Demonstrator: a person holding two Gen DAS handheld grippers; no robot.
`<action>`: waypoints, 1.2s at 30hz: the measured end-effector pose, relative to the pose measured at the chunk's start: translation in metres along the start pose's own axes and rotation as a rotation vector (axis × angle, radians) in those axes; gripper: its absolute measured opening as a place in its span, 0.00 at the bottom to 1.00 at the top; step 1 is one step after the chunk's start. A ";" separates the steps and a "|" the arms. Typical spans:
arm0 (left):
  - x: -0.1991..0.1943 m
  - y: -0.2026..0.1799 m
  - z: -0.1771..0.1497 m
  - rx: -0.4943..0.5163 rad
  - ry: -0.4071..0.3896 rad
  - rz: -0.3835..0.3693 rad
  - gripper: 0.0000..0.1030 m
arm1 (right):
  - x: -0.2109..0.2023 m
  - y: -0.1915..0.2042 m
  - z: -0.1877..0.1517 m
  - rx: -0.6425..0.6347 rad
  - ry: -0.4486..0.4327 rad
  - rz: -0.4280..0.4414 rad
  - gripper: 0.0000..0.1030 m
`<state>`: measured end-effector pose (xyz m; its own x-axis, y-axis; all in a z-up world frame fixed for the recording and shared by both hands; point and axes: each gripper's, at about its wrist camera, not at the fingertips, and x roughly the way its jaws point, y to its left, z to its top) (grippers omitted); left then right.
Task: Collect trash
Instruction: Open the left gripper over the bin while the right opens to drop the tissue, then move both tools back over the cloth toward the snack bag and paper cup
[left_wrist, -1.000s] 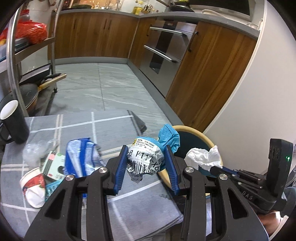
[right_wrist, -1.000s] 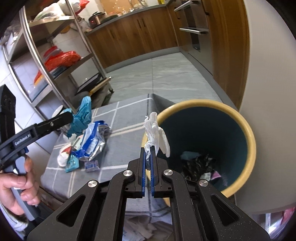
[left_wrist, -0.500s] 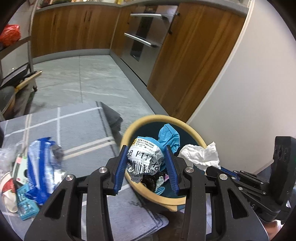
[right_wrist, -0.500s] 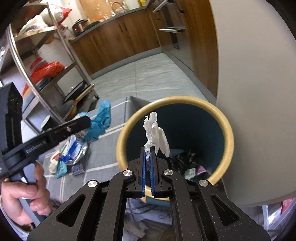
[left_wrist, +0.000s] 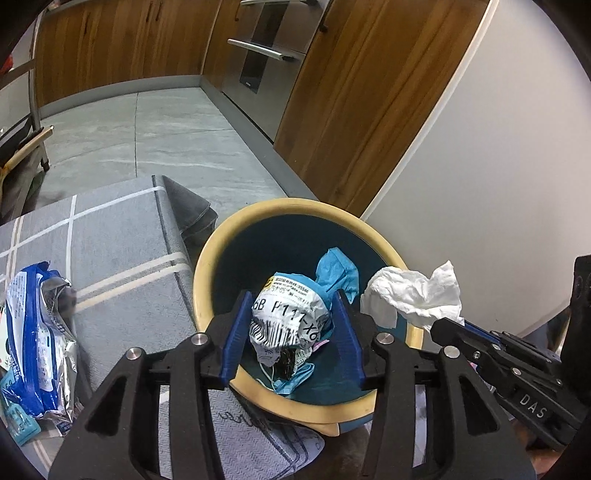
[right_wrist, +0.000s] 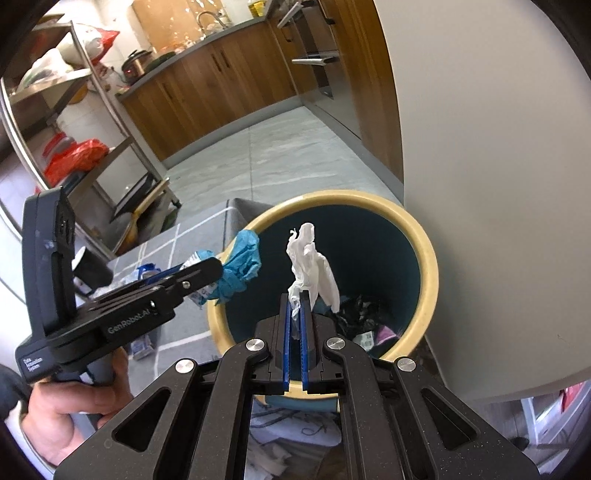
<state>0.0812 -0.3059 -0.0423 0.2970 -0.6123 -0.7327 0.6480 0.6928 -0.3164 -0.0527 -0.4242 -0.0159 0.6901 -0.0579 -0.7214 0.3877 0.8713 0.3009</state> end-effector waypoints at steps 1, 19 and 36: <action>-0.001 0.003 0.001 -0.008 -0.004 -0.001 0.44 | 0.000 0.000 0.000 0.001 0.001 -0.002 0.05; -0.041 0.044 0.007 -0.082 -0.073 0.031 0.51 | 0.020 -0.002 -0.001 0.016 0.056 -0.008 0.06; -0.093 0.101 -0.011 -0.121 -0.119 0.135 0.61 | 0.024 0.036 0.006 -0.032 0.059 0.010 0.42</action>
<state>0.1116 -0.1748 -0.0129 0.4607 -0.5469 -0.6990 0.5103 0.8076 -0.2955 -0.0189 -0.3972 -0.0190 0.6562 -0.0209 -0.7543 0.3600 0.8871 0.2887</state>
